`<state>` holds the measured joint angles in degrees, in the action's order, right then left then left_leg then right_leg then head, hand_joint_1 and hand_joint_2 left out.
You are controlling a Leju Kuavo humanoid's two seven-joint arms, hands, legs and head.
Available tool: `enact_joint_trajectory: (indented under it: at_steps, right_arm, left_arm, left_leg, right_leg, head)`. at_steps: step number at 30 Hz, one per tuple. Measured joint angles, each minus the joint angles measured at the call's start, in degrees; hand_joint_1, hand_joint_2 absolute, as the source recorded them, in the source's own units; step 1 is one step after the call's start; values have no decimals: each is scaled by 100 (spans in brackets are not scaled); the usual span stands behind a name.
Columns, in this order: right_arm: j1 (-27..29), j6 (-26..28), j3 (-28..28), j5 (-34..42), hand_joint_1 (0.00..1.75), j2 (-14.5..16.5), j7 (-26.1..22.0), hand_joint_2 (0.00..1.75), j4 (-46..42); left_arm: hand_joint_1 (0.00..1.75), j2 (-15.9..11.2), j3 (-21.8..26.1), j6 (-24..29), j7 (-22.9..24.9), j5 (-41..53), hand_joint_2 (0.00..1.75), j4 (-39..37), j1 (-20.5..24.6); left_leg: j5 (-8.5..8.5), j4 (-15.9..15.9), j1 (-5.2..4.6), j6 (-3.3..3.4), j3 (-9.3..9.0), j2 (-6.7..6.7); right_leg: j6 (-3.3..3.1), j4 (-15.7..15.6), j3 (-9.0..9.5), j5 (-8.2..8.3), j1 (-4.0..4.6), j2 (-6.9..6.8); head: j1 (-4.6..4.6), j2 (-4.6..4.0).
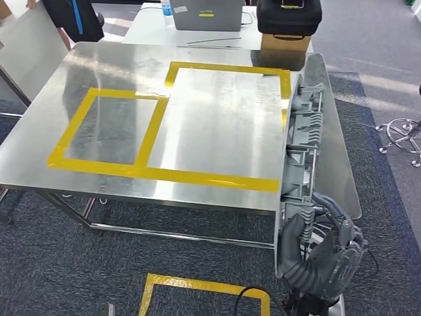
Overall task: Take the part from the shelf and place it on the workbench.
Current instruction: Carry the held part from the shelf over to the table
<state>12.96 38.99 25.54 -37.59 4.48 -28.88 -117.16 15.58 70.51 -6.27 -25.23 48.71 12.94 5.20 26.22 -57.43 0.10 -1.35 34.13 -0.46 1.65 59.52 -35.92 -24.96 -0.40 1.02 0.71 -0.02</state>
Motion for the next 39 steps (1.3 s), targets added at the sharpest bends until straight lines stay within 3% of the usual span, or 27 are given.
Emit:
enact_joint_trajectory:
  at_steps: [3, 5, 7, 8, 9, 10, 12, 14, 17, 19, 22, 23, 24, 25, 27, 28, 30, 33, 34, 35, 37, 39]
  right_arm:
    - [-4, 0, 2, -9, 175, 0, 0, 175, -1]
    - [-8, 0, 2, -16, 175, 0, -2, 175, -1]
    - [-7, 0, 1, -19, 175, 0, -3, 175, -1]
    - [-4, 0, 1, -20, 175, 0, -2, 175, 0]
    - [-1, 0, 1, -20, 175, 0, -2, 175, 1]
    - [1, 0, 1, -23, 175, 0, -2, 175, 1]
    - [-4, 0, 1, -39, 175, 0, -3, 175, 1]
    - [-11, 0, 1, -57, 175, 0, -7, 175, 1]
    - [-6, 0, -2, -73, 175, 0, -10, 175, 1]
    - [-5, 0, -1, -86, 175, 0, -11, 175, 0]
    - [-3, 0, -1, -93, 175, 0, -14, 175, -1]
    - [1, 0, -2, -93, 175, 0, -14, 175, -1]
    - [3, 0, -2, -93, 175, 0, -14, 175, -1]
    - [5, 0, -2, -93, 175, 0, -14, 175, -1]
    - [4, 0, -1, -95, 175, 0, -14, 175, -1]
    - [4, 0, -2, -95, 175, 0, -14, 175, -1]
    - [5, 0, -3, -96, 175, 0, -15, 175, -1]
    - [5, 0, -2, -98, 175, 0, -16, 175, -1]
    - [3, 0, 1, -100, 175, 0, -16, 175, -1]
    - [-1, 0, 3, -102, 175, 0, -16, 175, -1]
    - [-4, 0, 5, -105, 175, 0, -14, 175, -1]
    - [-2, 0, 5, -107, 175, 0, -6, 175, 1]
  left_arm:
    - [0, 11, 0, -9, -2, -6, 175, 0, -2]
    - [0, 17, 0, -15, -2, -7, 175, 0, 5]
    - [0, 17, 1, -21, -2, -6, 175, 0, 7]
    - [0, 17, 1, -22, -2, -7, 175, 0, 6]
    - [0, 17, 2, -22, -2, -7, 175, 0, 5]
    - [0, 18, 2, -25, -2, -8, 175, 0, 5]
    - [0, 16, 2, -33, -2, -10, 175, 0, 6]
    - [0, 13, 2, -45, -2, -13, 175, 0, 8]
    - [0, 11, 2, -91, -34, -7, 175, 0, 9]
    - [0, 12, -1, -126, -90, 20, 175, 0, 14]
    - [0, 8, -4, -148, -149, 46, 175, 0, 14]
    - [0, 6, -4, -154, -166, 49, 175, 0, 9]
    - [0, 4, -4, -162, -183, 56, 175, 0, 6]
    - [0, 3, -5, -173, -201, 69, 175, 0, 5]
    - [0, 2, -9, -190, -226, 97, 175, 0, 9]
    - [0, 3, -12, -195, -233, 107, 175, 0, 17]
    - [0, 5, -19, -198, -244, 114, 175, 0, 27]
    - [0, 6, -30, -205, -250, 119, 175, 0, 4]
    - [0, 7, -32, -205, -248, 116, 175, 0, -4]
    - [0, 8, -32, -204, -243, 113, 175, 0, -7]
    - [0, 9, -32, -178, -202, 105, 175, 0, -6]
    - [0, 10, -31, -115, -151, 103, 175, 0, -10]
  left_leg:
    - [-80, 60, 22, 91, -53, -7]
    - [-84, 87, 41, 136, -96, -1]
    - [-68, 86, 42, 160, -112, 6]
    - [-62, 84, 43, 163, -120, 7]
    - [-53, 83, 46, 160, -131, 6]
    - [-41, 81, 53, 149, -149, 1]
    - [0, 66, 59, 97, -190, -16]
    - [30, 39, 40, 28, -202, -32]
    - [26, 60, 39, -53, -198, -37]
    - [139, -72, 46, -103, -137, -28]
    - [629, -1069, 43, -137, 358, -17]
    - [721, -1385, 43, -134, 527, -17]
    - [699, -1515, 42, -122, 609, -17]
    - [566, -1423, 40, -102, 581, -17]
    - [161, -758, 33, -44, 269, -17]
    - [50, -393, 24, -19, 102, -18]
    - [51, 24, 9, 26, -78, -23]
    - [100, 156, 9, 127, -207, -31]
    - [83, 158, 10, 166, -271, -24]
    - [69, 155, 13, 198, -330, -16]
    - [83, 149, 13, 228, -406, -1]
    - [153, 148, 19, 227, -470, -9]
  right_leg:
    - [107, 67, -10, -91, -7, -22]
    - [159, 568, -217, -390, -13, -42]
    - [199, 1312, -553, -725, -21, -49]
    - [216, 1540, -663, -783, -24, -52]
    - [229, 1563, -675, -732, -29, -54]
    - [240, 1370, -578, -585, -37, -58]
    - [269, 577, -157, -228, -57, -67]
    - [224, 61, 122, -93, -69, -47]
    - [76, 2, 134, -106, -52, -18]
    - [-1, -14, 144, -101, -60, -23]
    - [-63, -25, 152, -108, -55, -37]
    - [-71, -25, 152, -111, -46, -38]
    - [-75, -25, 156, -114, -37, -34]
    - [-76, -24, 164, -116, -30, -29]
    - [-68, -25, 186, -123, -21, -17]
    - [-49, -24, 187, -144, -10, -10]
    - [20, -51, 202, -186, 5, 1]
    - [133, -40, 278, -169, -3, -19]
    - [153, 71, 244, -240, -7, -32]
    - [167, 299, 136, -371, -11, -44]
    - [196, 1028, -260, -709, -13, -51]
    - [228, 1477, -607, -851, -23, -54]
  head:
    - [18, 0]
    - [57, 0]
    - [76, -1]
    - [76, -1]
    - [77, -1]
    - [76, -1]
    - [82, 0]
    - [84, 0]
    - [59, 0]
    - [46, -1]
    - [6, -1]
    - [5, -1]
    - [4, 0]
    - [4, 0]
    - [3, 0]
    - [2, 0]
    - [-2, -1]
    - [16, -1]
    - [31, -1]
    - [39, -1]
    - [53, -1]
    - [61, 0]
